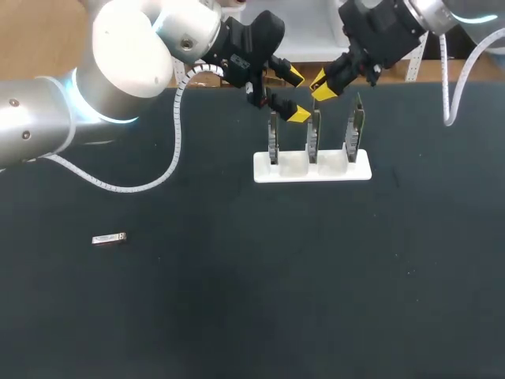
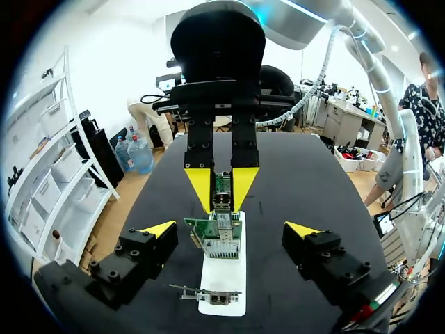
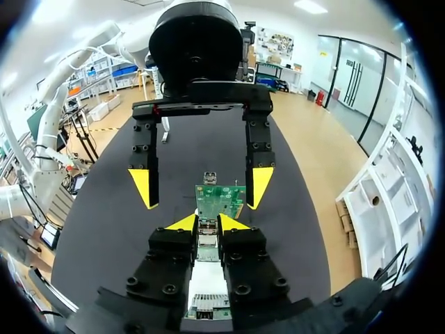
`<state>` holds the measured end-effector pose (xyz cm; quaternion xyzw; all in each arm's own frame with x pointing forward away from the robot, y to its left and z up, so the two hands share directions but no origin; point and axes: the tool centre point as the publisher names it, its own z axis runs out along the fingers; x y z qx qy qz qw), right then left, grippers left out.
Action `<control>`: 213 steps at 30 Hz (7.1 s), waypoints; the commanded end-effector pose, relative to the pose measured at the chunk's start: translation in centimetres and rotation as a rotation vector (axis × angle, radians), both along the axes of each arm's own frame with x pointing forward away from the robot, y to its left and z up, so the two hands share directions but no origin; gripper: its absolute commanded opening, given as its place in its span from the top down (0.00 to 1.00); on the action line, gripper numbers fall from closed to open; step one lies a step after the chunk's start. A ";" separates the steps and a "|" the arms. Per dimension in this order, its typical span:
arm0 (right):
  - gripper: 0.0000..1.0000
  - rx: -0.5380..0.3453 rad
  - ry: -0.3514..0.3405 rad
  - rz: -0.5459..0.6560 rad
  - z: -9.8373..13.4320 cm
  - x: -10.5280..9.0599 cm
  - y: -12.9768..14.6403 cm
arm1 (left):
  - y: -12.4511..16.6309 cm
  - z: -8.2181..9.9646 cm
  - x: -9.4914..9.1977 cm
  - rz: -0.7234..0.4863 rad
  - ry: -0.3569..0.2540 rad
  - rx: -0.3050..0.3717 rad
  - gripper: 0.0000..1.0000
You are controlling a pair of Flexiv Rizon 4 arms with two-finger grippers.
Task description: Pick up the optical module with the left hand, and insert it into the network port with the right hand.
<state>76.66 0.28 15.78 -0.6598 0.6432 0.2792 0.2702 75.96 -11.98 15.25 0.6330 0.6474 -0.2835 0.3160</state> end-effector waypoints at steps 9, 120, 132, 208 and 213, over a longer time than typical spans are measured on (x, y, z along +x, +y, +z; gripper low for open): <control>0.00 0.038 -0.008 -0.015 1.1 -0.1 -0.9 | -0.1 0.1 0.2 -0.001 0.004 0.006 0.00; 1.00 0.154 0.004 0.054 0.7 1.1 0.6 | -0.1 0.1 0.2 -0.001 0.004 0.006 0.00; 1.00 0.146 0.037 0.049 -0.2 0.8 0.6 | -0.1 0.1 0.2 -0.001 0.004 0.006 0.00; 1.00 0.249 0.071 0.089 2.3 -2.5 -7.6 | -0.1 0.1 0.2 -0.001 0.004 0.006 0.00; 1.00 0.244 0.095 0.096 1.9 -2.8 -8.9 | -0.1 0.1 0.2 -0.001 0.004 0.006 0.00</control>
